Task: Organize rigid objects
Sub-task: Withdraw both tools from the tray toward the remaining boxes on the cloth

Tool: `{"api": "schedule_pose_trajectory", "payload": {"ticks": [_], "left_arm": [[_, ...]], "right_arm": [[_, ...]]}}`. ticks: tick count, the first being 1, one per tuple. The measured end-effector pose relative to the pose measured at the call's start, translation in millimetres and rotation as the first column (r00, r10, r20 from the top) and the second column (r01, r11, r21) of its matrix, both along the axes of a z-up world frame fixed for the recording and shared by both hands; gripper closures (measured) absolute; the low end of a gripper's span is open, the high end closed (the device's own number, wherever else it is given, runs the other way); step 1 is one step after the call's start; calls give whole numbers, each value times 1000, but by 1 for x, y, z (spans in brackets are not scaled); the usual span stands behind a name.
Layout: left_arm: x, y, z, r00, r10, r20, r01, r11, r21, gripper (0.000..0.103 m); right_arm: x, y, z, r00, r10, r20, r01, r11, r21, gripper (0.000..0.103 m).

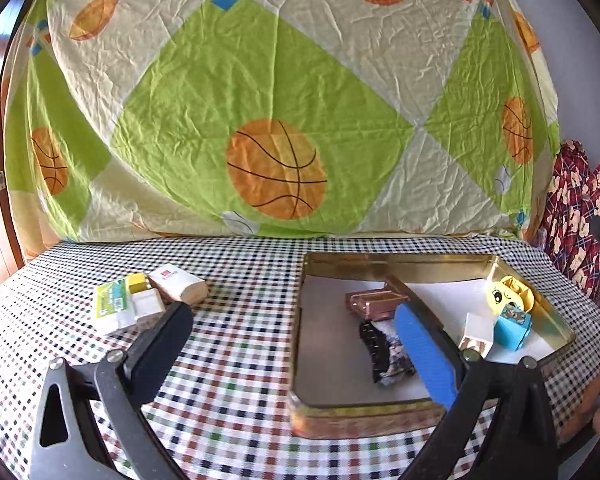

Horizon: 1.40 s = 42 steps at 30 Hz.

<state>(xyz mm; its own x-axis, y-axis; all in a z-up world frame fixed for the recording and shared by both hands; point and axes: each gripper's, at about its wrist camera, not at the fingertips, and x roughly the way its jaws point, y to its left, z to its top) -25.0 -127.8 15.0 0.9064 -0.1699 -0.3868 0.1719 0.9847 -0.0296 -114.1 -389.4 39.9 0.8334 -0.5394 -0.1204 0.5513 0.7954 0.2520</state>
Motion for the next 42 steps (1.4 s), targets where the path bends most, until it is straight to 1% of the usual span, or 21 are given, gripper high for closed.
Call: {"api": "schedule_pose_trajectory", "payload": {"ticks": [4,9,13,19,22,25,30,32,38,42], "left_arm": [[1,17,-1,1000,12,-7,-12,1000,10,1],[2,34,-2,1000,31,1,-31,999,28,1],[7,46,-3,999,38,-3,-38,998,42,1],[15,63,-2,997,52,49,-58,990,129,1],[22,76,-2,997,59,49,-65,988,141,1],[33,94,-3,996,79,27,-82,988,132,1],[54,130,-9,989,140,-58,-136,989,55,1],[62,143,-12,982,163,-92,-160,986,39,1],[80,173,-17,968,212,-134,-207,977,52,1],[91,195,-21,955,241,-171,-237,971,44,1]], "right_arm": [[2,7,-3,999,23,-35,-22,999,25,19],[8,25,-5,995,55,-81,-54,998,16,19],[21,56,-8,986,99,-135,-101,995,-11,19],[37,108,-10,971,179,-158,-186,982,-28,19],[48,134,-12,962,212,-174,-222,974,-40,19],[58,155,-13,951,244,-192,-258,965,-48,19],[70,185,-15,936,291,-200,-305,951,-47,19],[75,195,-16,929,309,-204,-323,945,-40,19],[92,225,-20,914,344,-215,-353,936,-3,19],[103,245,-21,905,361,-224,-374,927,-16,19]]}}
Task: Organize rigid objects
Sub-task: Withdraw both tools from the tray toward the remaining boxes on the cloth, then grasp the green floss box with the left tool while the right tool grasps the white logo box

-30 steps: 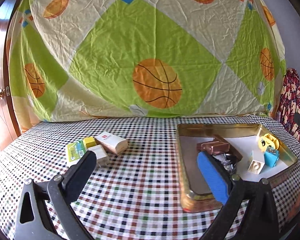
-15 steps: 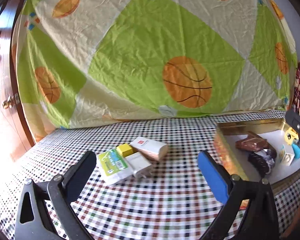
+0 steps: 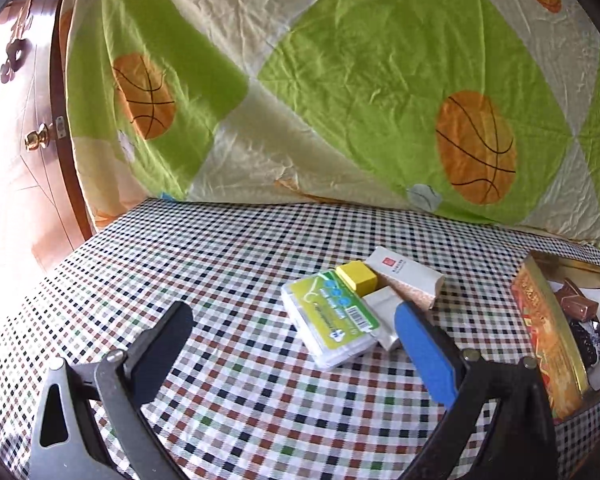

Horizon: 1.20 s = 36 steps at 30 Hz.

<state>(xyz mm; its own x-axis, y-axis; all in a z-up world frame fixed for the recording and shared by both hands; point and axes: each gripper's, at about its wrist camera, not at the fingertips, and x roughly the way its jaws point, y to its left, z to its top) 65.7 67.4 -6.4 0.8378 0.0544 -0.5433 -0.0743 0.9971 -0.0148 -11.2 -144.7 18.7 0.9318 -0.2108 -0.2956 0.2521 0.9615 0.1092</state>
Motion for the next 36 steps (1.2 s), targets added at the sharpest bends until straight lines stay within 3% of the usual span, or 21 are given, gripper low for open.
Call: {"api": "schedule_pose_trajectory", "payload": {"ticks": [5,11,17,22,24,26,27,32,36], "left_arm": [[18,19,-7,997,46,-66,-49,998,-41,2],[52,5,-17,988,23,-152,-25,1000,-14,5],[82,-12,-29,973,-7,-231,8,1000,5,6],[93,-6,-34,963,-4,-269,-6,999,-40,6],[95,2,-38,955,3,-297,-20,998,-52,6],[101,10,-49,928,21,-373,-28,1000,-14,5],[102,17,-52,925,5,-381,-26,998,-51,5],[101,33,-56,924,39,-380,-21,999,50,3],[98,40,-54,927,-18,-375,11,1000,-19,23]], "right_arm": [[20,25,-2,1000,9,-24,-10,999,-41,19],[31,36,-4,998,38,-42,-40,997,-71,19],[34,34,-5,997,68,-46,-70,997,-43,19],[48,41,-6,995,79,-56,-82,995,-57,19],[54,44,-7,994,83,-64,-87,994,-60,19],[57,47,-8,994,87,-69,-92,994,-63,19],[57,47,-8,994,89,-70,-94,993,-66,19],[58,45,-10,993,96,-73,-100,994,-51,19],[69,47,-14,985,122,-123,-128,991,-45,19]]}}
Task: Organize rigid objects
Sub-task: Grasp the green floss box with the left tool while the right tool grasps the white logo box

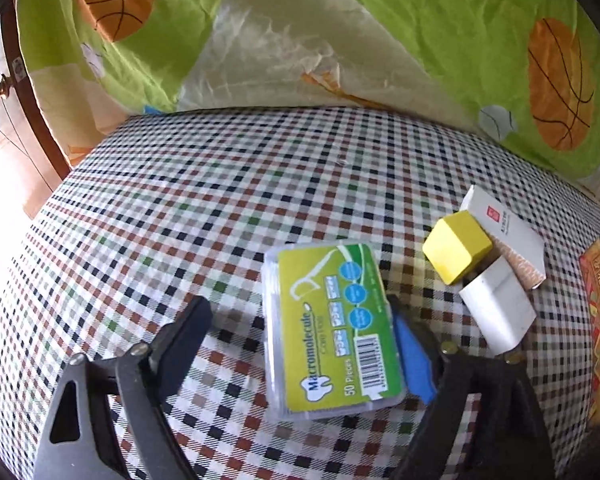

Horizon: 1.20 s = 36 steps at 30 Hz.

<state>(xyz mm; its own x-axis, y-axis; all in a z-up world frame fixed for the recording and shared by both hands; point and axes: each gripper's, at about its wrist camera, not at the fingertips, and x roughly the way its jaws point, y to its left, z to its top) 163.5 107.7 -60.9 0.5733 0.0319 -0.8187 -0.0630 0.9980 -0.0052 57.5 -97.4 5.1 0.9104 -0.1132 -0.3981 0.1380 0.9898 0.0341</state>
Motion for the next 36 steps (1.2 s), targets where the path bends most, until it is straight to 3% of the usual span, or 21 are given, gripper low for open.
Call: {"api": "schedule_pose_trajectory", "payload": {"ticks": [2,3,9,13,19,22,29,33,36], "left_arm": [[-5,-4,1,1000,-30,10,30,1000,-1,36],[-9,-6,3,999,-46,17,46,999,-1,49],[-14,-3,10,998,-53,20,53,999,-13,49],[-14,3,13,999,-43,14,43,999,7,49],[-13,17,14,1000,-10,4,10,1000,3,48],[-16,14,16,1000,-12,12,12,1000,25,48],[-7,15,14,1000,-5,7,5,1000,18,47],[0,15,13,1000,-3,6,3,1000,14,47],[-1,17,12,1000,-4,9,4,1000,3,48]], "right_arm": [[11,4,-3,998,42,-38,-41,999,13,19],[17,7,-5,996,59,-65,-58,998,18,19],[56,21,-25,955,163,-248,-159,987,35,19],[75,27,-39,908,220,-358,-226,974,25,24],[101,22,-58,849,243,-470,-227,970,93,27],[114,25,-59,836,286,-469,-259,958,123,26],[131,51,-60,797,338,-500,-357,932,61,27],[119,54,-55,801,339,-493,-379,925,19,57],[109,49,-53,813,320,-487,-353,935,25,58]]}}
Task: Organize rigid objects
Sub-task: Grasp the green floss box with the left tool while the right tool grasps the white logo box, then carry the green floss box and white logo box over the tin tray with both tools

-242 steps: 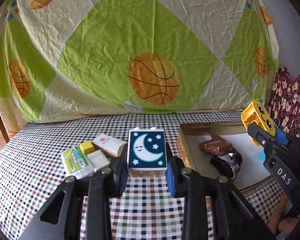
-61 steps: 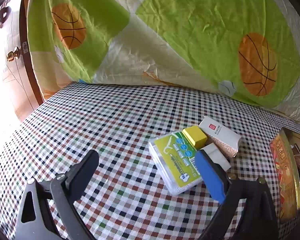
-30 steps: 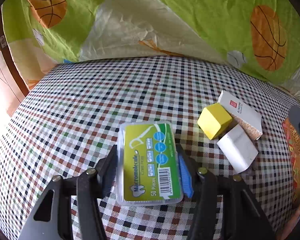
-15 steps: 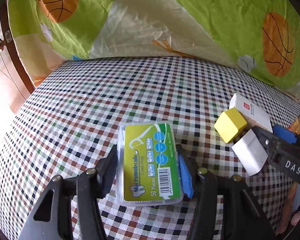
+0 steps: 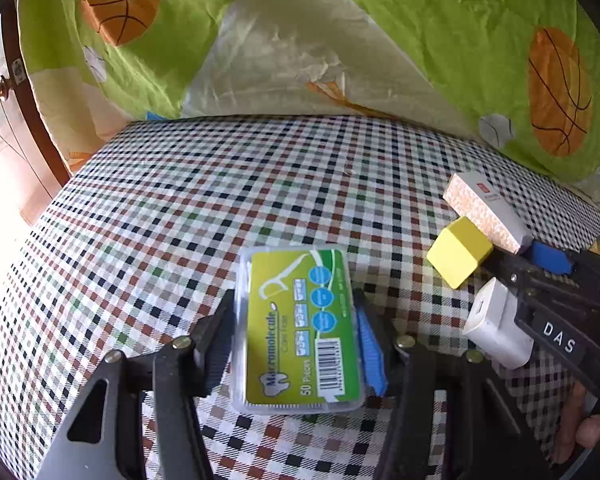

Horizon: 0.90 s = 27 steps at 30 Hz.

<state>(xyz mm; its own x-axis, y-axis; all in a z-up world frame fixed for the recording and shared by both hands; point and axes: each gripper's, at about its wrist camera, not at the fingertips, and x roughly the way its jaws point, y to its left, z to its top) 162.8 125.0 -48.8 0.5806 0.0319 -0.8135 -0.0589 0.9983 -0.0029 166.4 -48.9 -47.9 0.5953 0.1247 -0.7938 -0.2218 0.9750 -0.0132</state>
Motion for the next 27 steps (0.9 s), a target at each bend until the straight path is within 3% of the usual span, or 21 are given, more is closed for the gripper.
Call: {"api": "schedule_pose_trajectory", "payload": {"ticks": [4,7,13,22,27], "left_arm": [[-6,3,2,1000,-6,10,6,1000,-27,49],[-17,-1,9,999,-20,48,22,999,-41,49],[-41,-20,33,982,-56,179,48,998,52,49],[-62,-30,52,960,-73,269,59,997,59,49],[-69,-40,59,952,-76,296,46,993,107,49]], "right_arm": [[-24,-18,20,993,-53,109,43,995,87,58],[-46,-21,35,974,-75,212,58,995,85,58],[-83,-28,51,939,-128,318,112,991,71,58],[-115,-49,48,913,-218,344,191,975,113,58],[-120,-52,47,900,-243,362,217,970,110,58]]}}
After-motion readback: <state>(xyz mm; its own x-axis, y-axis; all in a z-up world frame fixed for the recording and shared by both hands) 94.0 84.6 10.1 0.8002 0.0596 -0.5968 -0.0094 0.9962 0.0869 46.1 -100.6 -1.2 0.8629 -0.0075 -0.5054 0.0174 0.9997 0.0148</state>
